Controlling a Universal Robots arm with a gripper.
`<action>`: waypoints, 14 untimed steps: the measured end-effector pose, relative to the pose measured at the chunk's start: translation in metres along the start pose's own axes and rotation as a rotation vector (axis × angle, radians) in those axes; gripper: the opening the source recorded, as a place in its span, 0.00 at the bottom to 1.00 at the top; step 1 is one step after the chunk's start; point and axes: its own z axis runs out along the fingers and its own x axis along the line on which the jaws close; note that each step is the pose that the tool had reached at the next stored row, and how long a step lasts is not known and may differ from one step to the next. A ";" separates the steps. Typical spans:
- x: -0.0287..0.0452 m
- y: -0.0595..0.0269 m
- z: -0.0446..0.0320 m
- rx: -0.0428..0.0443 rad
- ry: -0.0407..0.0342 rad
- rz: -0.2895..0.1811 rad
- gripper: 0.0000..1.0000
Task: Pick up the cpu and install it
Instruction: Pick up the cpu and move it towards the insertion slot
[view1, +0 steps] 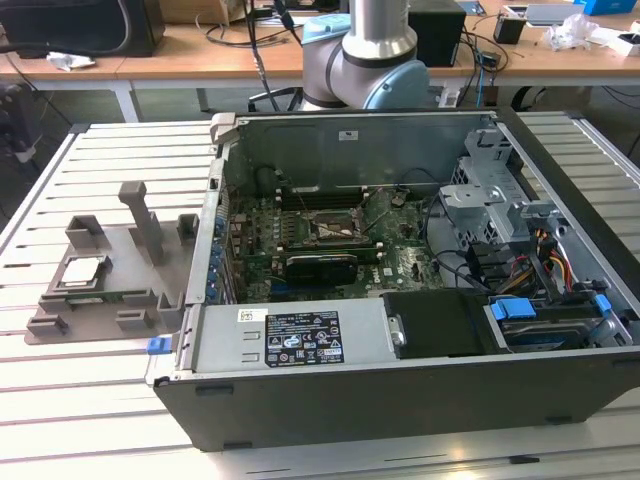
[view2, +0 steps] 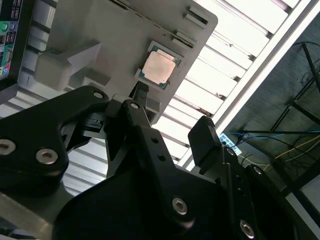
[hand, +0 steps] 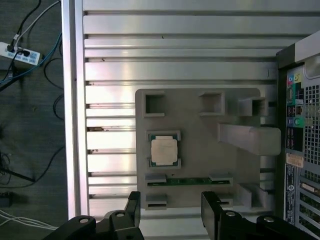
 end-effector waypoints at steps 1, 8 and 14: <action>0.0000 0.0004 0.0006 0.0001 0.0001 0.000 0.60; 0.0002 0.0034 0.0055 0.0001 0.0001 0.000 0.60; 0.0004 0.0059 0.0099 0.0011 0.0000 0.000 0.60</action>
